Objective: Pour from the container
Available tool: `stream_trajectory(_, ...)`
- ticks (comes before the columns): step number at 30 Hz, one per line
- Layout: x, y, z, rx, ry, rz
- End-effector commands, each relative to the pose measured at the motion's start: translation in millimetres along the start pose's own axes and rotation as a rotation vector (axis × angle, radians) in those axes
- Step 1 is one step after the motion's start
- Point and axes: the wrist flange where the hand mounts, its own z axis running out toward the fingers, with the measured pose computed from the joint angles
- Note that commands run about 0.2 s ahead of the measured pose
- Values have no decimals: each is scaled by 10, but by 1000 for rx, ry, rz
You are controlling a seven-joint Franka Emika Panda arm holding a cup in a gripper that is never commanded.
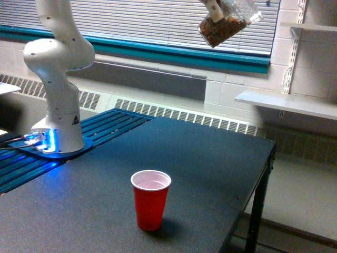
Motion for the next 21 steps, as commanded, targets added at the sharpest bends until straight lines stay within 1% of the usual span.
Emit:
stream_trajectory(1, -64, 17, 160, -13, -18, 0)
stream_trajectory(6, -85, 50, 183, 1, -15, 6)
stream_trajectory(14, -99, 176, 205, 3, 12, 23)
stream_trajectory(17, -99, 263, 216, -3, 24, 18)
stream_trajectory(21, -118, 407, 240, -15, 28, 22)
